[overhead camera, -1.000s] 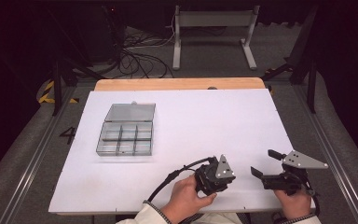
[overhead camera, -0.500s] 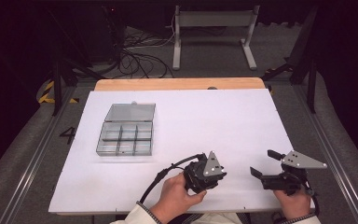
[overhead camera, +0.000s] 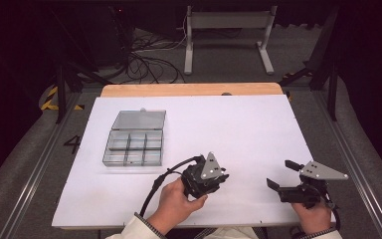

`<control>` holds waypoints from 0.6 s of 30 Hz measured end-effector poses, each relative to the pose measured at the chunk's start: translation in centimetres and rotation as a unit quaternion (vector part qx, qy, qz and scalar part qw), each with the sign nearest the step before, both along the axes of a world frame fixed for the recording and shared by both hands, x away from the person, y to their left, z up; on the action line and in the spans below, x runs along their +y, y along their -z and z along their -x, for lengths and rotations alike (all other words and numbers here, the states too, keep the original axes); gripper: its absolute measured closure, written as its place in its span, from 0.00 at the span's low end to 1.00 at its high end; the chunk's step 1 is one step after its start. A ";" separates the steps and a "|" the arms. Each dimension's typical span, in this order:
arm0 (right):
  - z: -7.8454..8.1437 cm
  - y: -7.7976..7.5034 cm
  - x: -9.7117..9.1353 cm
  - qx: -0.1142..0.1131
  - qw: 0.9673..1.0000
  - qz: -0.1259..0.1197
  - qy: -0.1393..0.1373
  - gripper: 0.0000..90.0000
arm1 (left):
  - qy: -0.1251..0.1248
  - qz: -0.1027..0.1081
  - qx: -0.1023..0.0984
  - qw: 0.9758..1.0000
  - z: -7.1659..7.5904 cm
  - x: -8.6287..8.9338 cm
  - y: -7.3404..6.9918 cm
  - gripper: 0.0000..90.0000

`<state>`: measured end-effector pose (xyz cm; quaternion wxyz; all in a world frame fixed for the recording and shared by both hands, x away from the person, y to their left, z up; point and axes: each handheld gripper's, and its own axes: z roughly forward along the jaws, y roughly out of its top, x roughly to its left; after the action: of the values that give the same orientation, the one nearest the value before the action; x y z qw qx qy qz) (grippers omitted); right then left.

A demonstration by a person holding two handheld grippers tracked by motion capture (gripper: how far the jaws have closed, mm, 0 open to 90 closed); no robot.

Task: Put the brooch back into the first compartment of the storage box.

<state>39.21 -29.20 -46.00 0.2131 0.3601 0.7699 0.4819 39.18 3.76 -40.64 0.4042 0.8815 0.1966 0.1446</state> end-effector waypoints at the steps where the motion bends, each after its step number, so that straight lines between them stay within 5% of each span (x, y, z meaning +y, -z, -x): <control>1: 0.0 0.0 0.0 0.000 1.000 0.000 0.000 0.07 | -0.003 0.001 0.000 1.000 -0.1 0.2 0.0 0.86; 18: 0.0 0.0 0.1 0.001 1.000 0.001 -0.002 0.07 | -0.060 0.002 0.002 0.998 -1.8 5.0 -1.4 0.86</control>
<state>39.20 -29.07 -46.05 0.2117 0.3591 0.7713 0.4810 40.99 8.80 -39.22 0.3961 0.8676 0.2503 0.1665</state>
